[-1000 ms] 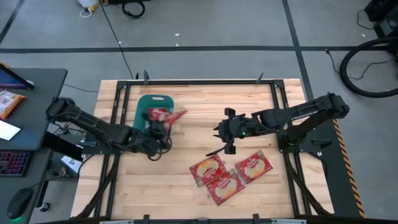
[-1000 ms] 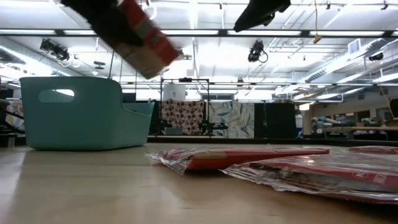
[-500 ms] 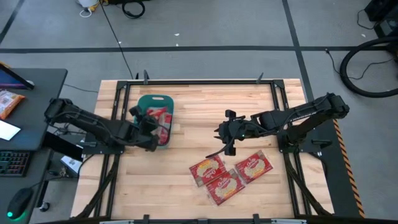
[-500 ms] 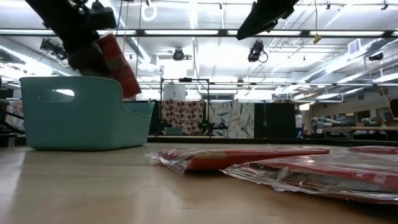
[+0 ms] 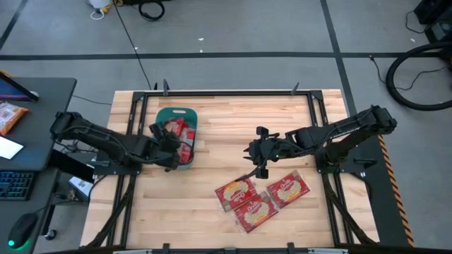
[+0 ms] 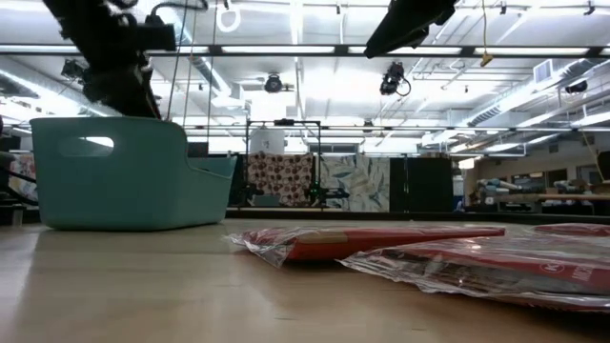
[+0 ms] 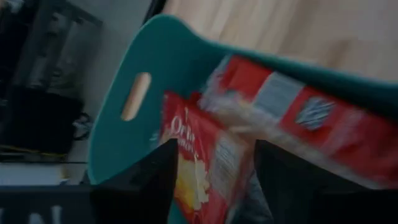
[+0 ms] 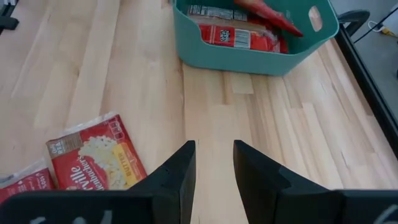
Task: Sort popcorn bags into baskets
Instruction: Put the red popcorn bag into the green bin
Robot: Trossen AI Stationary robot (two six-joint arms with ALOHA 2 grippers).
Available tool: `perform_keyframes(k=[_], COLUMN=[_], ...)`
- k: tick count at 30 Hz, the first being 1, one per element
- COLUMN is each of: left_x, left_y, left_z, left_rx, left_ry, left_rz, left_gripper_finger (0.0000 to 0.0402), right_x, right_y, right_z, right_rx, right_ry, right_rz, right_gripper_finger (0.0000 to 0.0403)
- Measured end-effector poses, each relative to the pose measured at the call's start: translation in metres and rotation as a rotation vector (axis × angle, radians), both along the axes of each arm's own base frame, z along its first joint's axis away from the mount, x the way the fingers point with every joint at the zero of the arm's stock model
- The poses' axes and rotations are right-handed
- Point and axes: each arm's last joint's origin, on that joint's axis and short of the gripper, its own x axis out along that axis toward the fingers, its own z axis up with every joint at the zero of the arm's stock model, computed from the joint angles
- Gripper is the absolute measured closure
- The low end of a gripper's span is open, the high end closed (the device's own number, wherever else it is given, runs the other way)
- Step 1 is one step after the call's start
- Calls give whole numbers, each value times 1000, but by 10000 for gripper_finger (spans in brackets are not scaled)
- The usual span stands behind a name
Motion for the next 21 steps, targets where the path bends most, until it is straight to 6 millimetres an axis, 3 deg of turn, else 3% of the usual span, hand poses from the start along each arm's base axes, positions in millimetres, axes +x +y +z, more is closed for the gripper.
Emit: perform_keyframes(k=[7,12,21], left_x=[13,23,31], left_y=[-16,-33,-52], left_z=[32,40,14], left_rx=[-39,-51,-61], left_ry=[-140,-226,-346], left_rz=[-83,-236,-436], left_gripper_finger=[145,143,143], right_x=[-3,-9,-28], right_y=[1,5,13], right_z=[-5,-25,-71], right_rx=[38,68,119], right_ry=[49,112,249], right_rz=[-40,-57,-35], right_gripper_finger=[290,290,290])
